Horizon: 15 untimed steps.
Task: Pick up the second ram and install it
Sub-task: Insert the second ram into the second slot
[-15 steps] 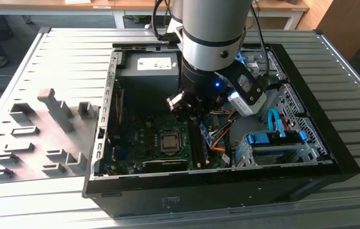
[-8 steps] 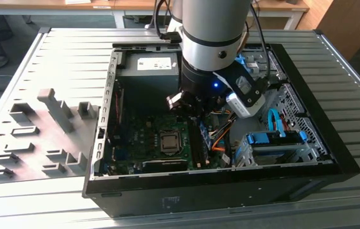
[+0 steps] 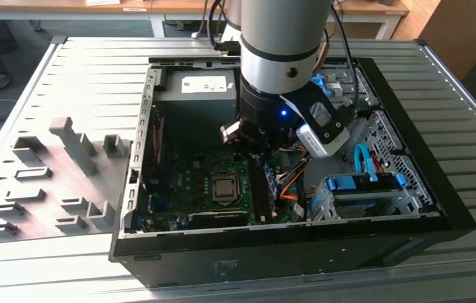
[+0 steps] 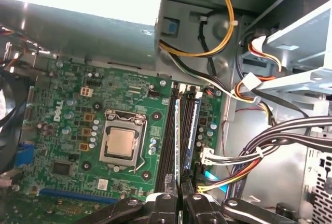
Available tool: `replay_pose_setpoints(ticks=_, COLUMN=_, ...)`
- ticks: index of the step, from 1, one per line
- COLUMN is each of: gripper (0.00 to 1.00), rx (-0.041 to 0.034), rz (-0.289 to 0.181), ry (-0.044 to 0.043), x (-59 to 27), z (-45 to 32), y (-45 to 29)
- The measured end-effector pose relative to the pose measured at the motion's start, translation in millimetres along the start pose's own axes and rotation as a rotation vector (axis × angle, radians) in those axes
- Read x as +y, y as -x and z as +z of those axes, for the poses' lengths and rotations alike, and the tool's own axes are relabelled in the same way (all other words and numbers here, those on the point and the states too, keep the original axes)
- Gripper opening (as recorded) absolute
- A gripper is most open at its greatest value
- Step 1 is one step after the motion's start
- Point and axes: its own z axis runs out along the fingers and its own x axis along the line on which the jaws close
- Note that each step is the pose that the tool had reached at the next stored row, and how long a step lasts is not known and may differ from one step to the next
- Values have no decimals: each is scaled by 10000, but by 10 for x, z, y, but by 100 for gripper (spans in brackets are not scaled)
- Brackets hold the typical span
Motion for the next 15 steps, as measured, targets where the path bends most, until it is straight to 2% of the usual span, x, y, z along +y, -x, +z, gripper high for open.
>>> replay_pose_setpoints(ticks=11, gripper=14, rx=-37, rz=827, ry=-50, x=0, z=3, y=0)
replay_pose_setpoints(ticks=15, gripper=14, rx=-60, rz=1350, ry=-84, x=0, z=8, y=0)
